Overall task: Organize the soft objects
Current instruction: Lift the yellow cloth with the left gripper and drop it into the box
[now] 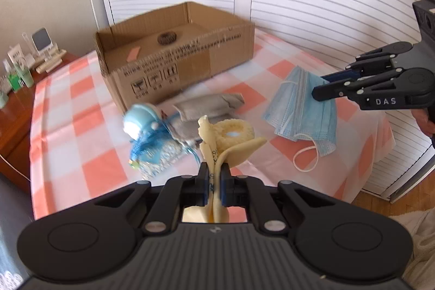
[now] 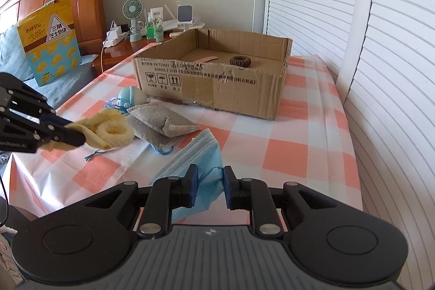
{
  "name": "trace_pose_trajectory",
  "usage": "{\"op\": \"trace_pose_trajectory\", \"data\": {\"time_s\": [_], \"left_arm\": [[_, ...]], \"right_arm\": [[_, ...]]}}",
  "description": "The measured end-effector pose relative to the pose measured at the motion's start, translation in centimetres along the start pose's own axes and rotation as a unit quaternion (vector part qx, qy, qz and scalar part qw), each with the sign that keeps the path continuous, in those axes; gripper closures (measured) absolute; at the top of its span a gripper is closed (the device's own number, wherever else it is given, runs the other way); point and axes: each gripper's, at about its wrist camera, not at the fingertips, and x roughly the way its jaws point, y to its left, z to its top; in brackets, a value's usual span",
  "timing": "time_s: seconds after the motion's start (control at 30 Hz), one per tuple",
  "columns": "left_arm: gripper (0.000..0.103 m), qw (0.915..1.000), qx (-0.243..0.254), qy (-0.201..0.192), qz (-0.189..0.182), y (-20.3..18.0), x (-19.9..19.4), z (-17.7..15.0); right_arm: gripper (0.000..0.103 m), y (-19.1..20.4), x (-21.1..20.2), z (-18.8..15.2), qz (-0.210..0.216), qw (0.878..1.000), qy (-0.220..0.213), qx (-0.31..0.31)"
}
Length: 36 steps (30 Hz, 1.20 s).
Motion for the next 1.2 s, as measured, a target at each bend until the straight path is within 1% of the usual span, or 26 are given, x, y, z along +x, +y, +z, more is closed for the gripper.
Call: {"op": "trace_pose_trajectory", "data": {"time_s": [0.07,0.13,0.17,0.27,0.33,0.43,0.47,0.53,0.57,0.8,0.87,0.9,1.07,1.2], "left_arm": [[0.097,0.9998,0.022,0.003,0.003,-0.1,-0.4,0.3],[0.097,0.9978,0.060,0.022,0.020,-0.6,0.0,0.4],[0.097,0.9971,0.068,0.020,0.027,-0.6,-0.1,0.6],[0.097,0.9987,0.045,0.005,0.022,0.4,-0.5,1.5],[0.097,0.9971,0.064,-0.009,0.040,0.3,-0.9,2.0],[0.097,0.9971,0.056,-0.025,0.044,1.0,-1.5,3.2],[0.097,0.9963,0.062,-0.028,0.053,1.1,-1.6,3.6],[0.097,0.9922,0.085,-0.038,0.083,1.2,-1.6,4.3],[0.097,0.9912,0.089,-0.041,0.090,1.4,-1.6,4.8],[0.097,0.9821,0.140,-0.047,0.117,1.1,-1.0,6.7],[0.097,0.9766,0.164,-0.043,0.132,0.6,-0.6,6.9],[0.097,0.9758,0.170,-0.041,0.131,0.6,-0.5,7.0],[0.097,0.9760,0.168,-0.049,0.129,0.9,-0.2,8.4],[0.097,0.9787,0.150,-0.056,0.128,2.1,0.5,10.3]], "right_arm": [[0.080,0.0,-0.1,0.3,0.000,1.000,-0.003,-0.001],[0.080,0.1,-0.1,0.5,0.000,1.000,-0.006,-0.004],[0.080,0.2,-0.2,0.5,0.000,1.000,-0.007,-0.005],[0.080,0.4,-0.2,0.6,0.002,1.000,-0.008,-0.004],[0.080,0.5,-0.1,0.6,0.000,1.000,-0.006,-0.007],[0.080,0.3,-0.1,0.7,-0.001,1.000,-0.007,-0.004],[0.080,0.3,-0.2,0.8,-0.001,1.000,-0.007,-0.004],[0.080,0.3,-0.2,0.9,-0.003,1.000,-0.010,-0.007],[0.080,0.4,-0.2,1.0,-0.003,1.000,-0.012,-0.008],[0.080,0.5,-0.3,1.8,-0.004,1.000,-0.020,-0.016],[0.080,0.4,-0.3,2.1,-0.004,1.000,-0.023,-0.017],[0.080,0.4,-0.3,2.3,-0.006,0.999,-0.025,-0.019],[0.080,0.4,-0.1,3.2,-0.005,0.999,-0.031,-0.025],[0.085,0.3,0.3,4.0,-0.005,0.999,-0.033,-0.030]]}}
